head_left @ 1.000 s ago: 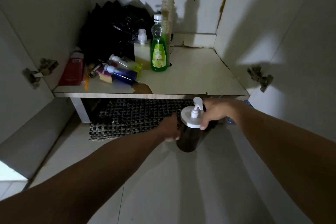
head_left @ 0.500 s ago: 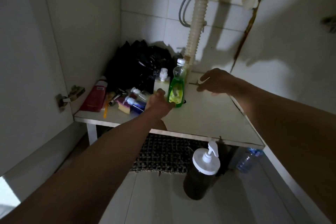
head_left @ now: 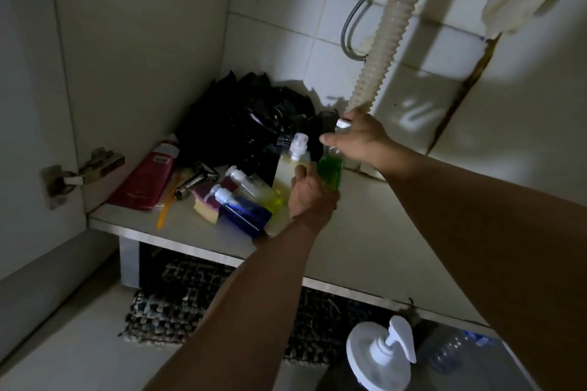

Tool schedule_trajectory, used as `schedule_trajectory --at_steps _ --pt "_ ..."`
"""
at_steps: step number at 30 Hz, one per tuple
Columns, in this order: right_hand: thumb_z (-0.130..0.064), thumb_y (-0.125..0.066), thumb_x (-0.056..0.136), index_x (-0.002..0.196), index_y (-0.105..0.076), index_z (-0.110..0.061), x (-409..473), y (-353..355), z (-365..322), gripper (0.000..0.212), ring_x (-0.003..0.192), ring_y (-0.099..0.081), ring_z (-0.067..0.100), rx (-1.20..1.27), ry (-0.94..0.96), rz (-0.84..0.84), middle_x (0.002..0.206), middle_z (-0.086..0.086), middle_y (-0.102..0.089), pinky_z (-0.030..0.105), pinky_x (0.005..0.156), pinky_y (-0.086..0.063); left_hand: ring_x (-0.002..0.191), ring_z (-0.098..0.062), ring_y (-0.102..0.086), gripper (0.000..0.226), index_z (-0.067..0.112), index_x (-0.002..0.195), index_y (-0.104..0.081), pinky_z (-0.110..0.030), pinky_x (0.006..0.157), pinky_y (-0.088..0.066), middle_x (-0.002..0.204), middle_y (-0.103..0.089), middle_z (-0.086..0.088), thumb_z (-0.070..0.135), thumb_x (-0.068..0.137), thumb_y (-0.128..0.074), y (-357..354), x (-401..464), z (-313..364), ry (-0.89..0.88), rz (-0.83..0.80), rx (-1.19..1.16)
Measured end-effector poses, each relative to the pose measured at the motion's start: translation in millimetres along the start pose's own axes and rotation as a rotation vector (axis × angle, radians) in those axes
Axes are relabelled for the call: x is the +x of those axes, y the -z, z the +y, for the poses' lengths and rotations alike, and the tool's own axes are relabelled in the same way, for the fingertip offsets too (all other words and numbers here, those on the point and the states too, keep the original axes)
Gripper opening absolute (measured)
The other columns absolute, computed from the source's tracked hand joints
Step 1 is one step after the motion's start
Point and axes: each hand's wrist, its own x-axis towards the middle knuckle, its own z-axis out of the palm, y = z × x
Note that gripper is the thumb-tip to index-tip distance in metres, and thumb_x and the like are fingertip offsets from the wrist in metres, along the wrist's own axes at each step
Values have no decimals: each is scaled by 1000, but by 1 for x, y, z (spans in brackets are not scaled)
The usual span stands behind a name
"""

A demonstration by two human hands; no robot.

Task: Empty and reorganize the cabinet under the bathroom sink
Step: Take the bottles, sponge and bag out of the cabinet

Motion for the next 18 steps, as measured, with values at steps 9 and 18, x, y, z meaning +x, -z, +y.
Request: schedule_trajectory --at_steps 9,18 --pt "-36 -83 78 129 -56 -21 -33 2 18 60 100 -57 12 176 31 31 117 -5 -59 20 78 -42 108 -35 -57 53 12 125 -51 -46 88 -51 120 -50 -12 39 83 -70 6 -9 -1 78 48 -69" --pt "-38 -98 50 114 -69 -18 -98 44 25 74 87 -75 18 373 -47 -68 104 3 -73 40 65 -64 104 -15 -60 84 21 128 -60 -25 83 -49 120 -64 3 52 55 -89 71 -33 19 -67 -488 133"
